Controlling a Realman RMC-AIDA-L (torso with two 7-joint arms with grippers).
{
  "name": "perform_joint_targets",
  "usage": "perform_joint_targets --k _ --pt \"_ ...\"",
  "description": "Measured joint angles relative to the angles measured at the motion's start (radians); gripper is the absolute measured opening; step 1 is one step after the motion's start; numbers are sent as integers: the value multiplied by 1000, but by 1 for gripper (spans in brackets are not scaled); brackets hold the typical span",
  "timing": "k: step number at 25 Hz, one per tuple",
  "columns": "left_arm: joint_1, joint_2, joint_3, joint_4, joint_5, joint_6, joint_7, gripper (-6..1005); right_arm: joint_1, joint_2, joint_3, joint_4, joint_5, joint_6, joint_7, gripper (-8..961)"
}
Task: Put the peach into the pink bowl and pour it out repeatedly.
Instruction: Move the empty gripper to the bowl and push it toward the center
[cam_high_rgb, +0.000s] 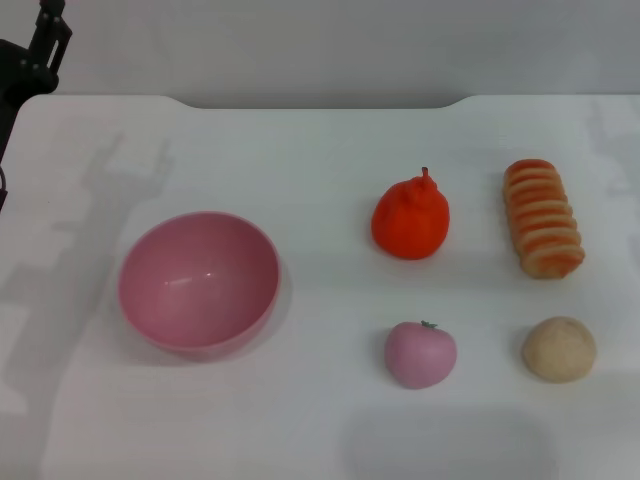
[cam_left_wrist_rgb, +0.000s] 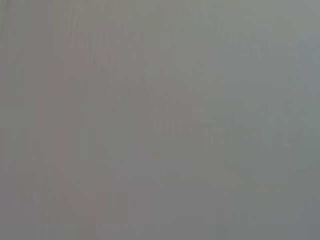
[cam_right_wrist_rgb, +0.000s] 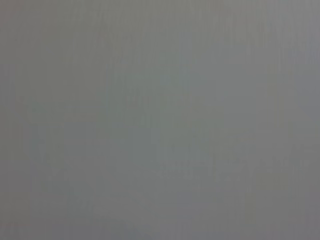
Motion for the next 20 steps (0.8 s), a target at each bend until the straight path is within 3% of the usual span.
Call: perform_joint_targets --k 20 --pt "-6 0 2 0 -36 6 -4 664 10 0 11 7 1 0 4 537"
